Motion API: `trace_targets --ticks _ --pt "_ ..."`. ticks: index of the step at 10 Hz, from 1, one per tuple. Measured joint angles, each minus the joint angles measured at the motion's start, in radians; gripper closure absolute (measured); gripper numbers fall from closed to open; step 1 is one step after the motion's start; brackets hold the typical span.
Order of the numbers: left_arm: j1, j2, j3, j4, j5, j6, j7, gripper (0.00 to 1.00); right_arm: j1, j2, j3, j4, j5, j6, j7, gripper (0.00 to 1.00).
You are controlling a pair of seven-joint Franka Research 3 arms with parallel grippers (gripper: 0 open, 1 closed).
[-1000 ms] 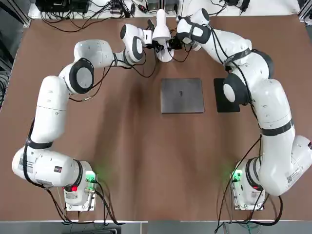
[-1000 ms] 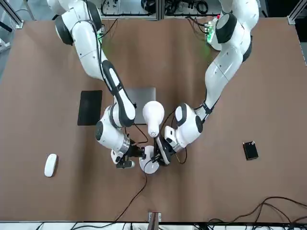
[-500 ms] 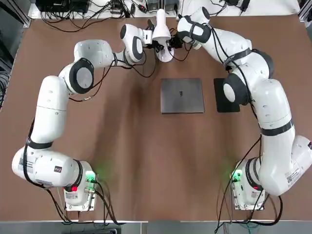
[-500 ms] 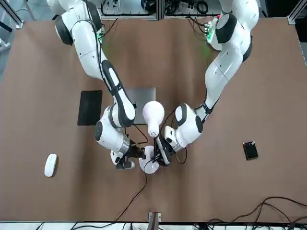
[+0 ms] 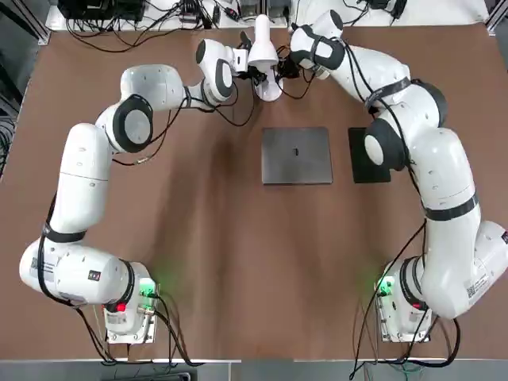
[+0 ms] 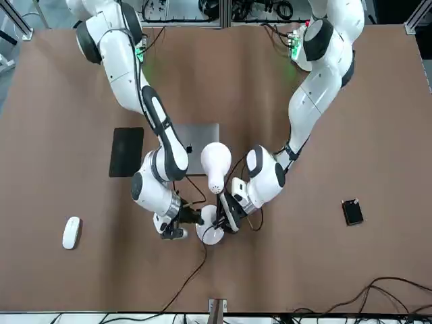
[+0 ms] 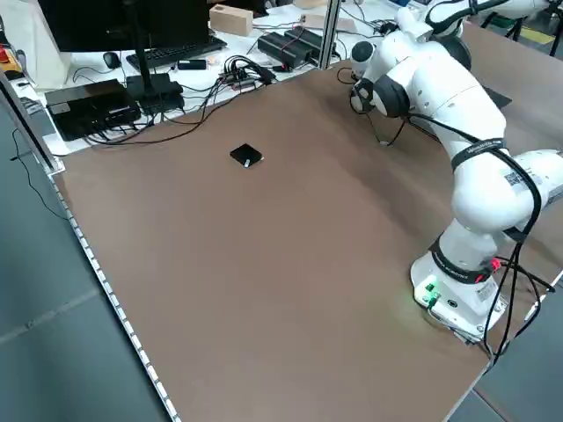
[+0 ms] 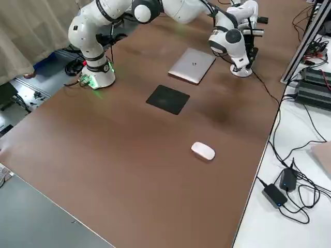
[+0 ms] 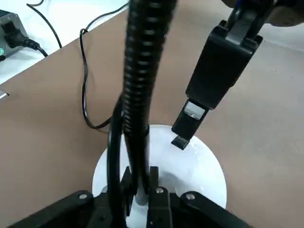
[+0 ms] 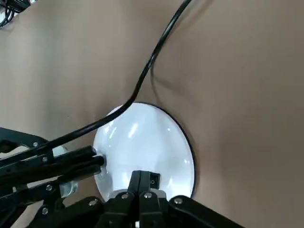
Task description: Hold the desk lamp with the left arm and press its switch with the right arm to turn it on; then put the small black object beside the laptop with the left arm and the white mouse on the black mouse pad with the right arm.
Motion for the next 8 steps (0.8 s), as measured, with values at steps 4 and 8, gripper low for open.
trace_targets --ticks 4,8 --pt "0.000 0.000 0.000 0.000 0.000 0.000 0.000 0.84 0.008 0.004 0.004 0.000 0.000 0.002 0.000 0.99" --pt "0.000 0.000 0.000 0.000 0.000 0.001 0.000 0.84 0.014 0.008 0.005 0.000 0.000 0.012 0.000 0.99"
